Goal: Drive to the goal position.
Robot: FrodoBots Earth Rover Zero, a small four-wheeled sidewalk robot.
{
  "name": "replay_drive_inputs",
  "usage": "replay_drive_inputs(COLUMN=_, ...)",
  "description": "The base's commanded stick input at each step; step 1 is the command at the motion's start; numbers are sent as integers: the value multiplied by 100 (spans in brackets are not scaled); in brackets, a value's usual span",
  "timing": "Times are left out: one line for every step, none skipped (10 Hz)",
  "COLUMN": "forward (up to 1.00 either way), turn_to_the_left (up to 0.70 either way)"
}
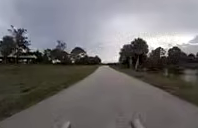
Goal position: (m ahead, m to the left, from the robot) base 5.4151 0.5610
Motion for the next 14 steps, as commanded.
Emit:
replay_drive_inputs(forward=100, turn_to_the_left=0)
replay_drive_inputs(forward=100, turn_to_the_left=0)
replay_drive_inputs(forward=100, turn_to_the_left=0)
replay_drive_inputs(forward=100, turn_to_the_left=0)
replay_drive_inputs(forward=100, turn_to_the_left=0)
replay_drive_inputs(forward=100, turn_to_the_left=0)
replay_drive_inputs(forward=100, turn_to_the_left=0)
replay_drive_inputs(forward=100, turn_to_the_left=0)
replay_drive_inputs(forward=100, turn_to_the_left=0)
replay_drive_inputs(forward=100, turn_to_the_left=0)
replay_drive_inputs(forward=100, turn_to_the_left=0)
replay_drive_inputs(forward=100, turn_to_the_left=0)
replay_drive_inputs(forward=100, turn_to_the_left=0)
replay_drive_inputs(forward=100, turn_to_the_left=0)
